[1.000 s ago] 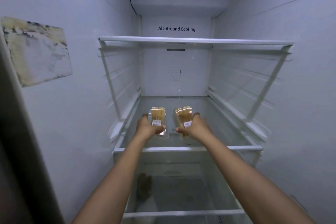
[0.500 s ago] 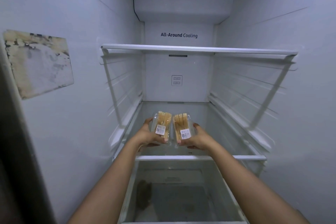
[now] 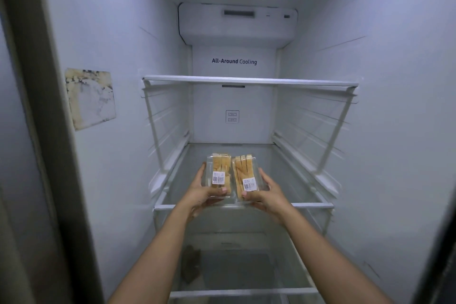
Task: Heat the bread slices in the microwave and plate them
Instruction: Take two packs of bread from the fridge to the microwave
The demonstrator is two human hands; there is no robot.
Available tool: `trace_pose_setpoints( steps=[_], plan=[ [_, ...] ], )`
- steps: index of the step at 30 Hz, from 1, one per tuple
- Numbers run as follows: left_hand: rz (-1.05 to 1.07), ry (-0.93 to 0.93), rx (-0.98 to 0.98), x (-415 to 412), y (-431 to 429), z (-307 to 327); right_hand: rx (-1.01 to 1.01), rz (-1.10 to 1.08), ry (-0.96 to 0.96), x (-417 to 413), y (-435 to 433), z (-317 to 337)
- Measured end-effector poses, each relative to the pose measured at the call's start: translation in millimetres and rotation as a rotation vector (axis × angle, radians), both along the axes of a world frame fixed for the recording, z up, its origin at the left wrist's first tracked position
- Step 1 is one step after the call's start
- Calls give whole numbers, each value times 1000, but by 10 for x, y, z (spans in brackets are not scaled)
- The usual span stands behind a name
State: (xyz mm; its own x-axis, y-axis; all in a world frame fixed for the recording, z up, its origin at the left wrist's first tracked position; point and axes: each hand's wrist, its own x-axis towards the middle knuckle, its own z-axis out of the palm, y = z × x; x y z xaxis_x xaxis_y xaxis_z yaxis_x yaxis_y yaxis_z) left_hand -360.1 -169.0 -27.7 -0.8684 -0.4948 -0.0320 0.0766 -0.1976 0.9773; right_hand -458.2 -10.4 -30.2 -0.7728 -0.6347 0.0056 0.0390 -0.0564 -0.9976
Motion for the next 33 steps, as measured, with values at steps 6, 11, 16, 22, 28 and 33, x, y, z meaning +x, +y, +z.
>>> trace_pose_setpoints(
  steps=[6,11,16,22,28,33],
  plan=[
    [-25,59,-55,376,361,162,-37,24,42,347,436,134],
    [-8,95,-107,872,816,289,-101,72,69,834,885,277],
    [32,141,-139,1511,1441,321,-120,97,117,1448,1481,324],
    [101,143,-113,2377,2128,89,-95,163,143,2181,2228,142],
    [212,149,-20,3326,2697,-260,-105,273,135,2812,2616,-55],
    [351,172,0,4129,2731,-234,-87,380,123,3291,2379,-23]
  ],
)
